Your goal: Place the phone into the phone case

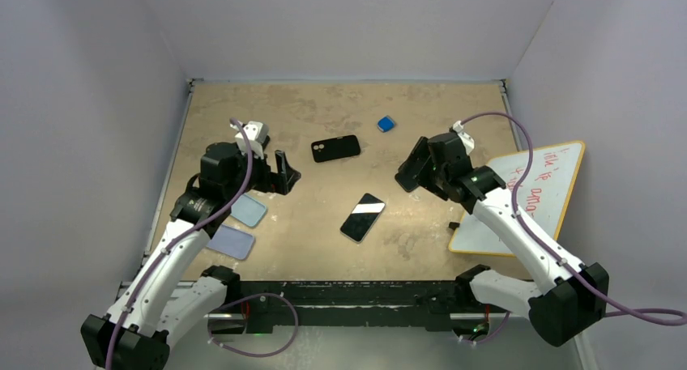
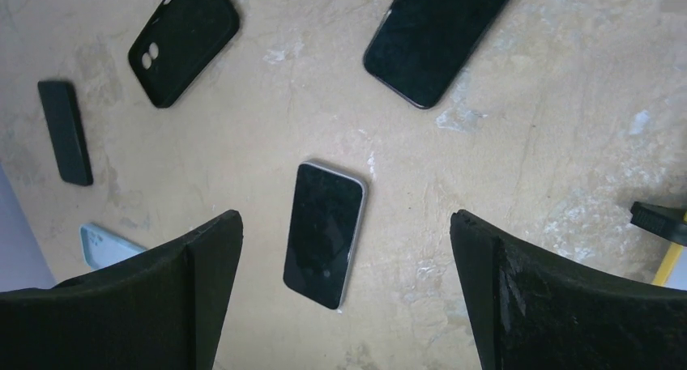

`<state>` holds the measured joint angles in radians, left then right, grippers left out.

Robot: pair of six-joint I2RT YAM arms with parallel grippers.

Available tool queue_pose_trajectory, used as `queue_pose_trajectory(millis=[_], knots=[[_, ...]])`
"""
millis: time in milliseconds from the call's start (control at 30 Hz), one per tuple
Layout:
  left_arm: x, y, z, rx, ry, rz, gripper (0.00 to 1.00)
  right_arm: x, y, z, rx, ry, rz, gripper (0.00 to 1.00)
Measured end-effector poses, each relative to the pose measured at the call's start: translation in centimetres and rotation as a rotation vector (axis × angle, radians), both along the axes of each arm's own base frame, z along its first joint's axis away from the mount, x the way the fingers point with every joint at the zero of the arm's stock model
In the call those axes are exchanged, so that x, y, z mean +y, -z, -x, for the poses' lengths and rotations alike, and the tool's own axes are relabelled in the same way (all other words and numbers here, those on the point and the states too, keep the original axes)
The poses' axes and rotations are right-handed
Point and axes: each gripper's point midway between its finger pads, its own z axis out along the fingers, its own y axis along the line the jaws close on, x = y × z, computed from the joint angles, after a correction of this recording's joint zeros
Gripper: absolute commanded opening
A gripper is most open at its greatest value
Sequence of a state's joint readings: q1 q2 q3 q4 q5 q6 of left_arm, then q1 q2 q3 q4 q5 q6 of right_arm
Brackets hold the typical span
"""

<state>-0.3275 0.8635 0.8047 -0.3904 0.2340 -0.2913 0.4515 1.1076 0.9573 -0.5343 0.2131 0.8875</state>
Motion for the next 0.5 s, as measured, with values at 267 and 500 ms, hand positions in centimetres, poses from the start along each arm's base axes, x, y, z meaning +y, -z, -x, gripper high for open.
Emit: queue_pose_trajectory(millis=[267,500], knots=[[0.4,-0.5,0.0,-0.022,-0.018,-0.002,0.96,-1.4,0.7,-0.1,0.104,0.167,0.033,0.95],[0.9,-1.2,0.1,-0.049,-0.042,-0.004,0.96,-1.1,2.1,0.3,0.191,0.213,0.048,0.94]])
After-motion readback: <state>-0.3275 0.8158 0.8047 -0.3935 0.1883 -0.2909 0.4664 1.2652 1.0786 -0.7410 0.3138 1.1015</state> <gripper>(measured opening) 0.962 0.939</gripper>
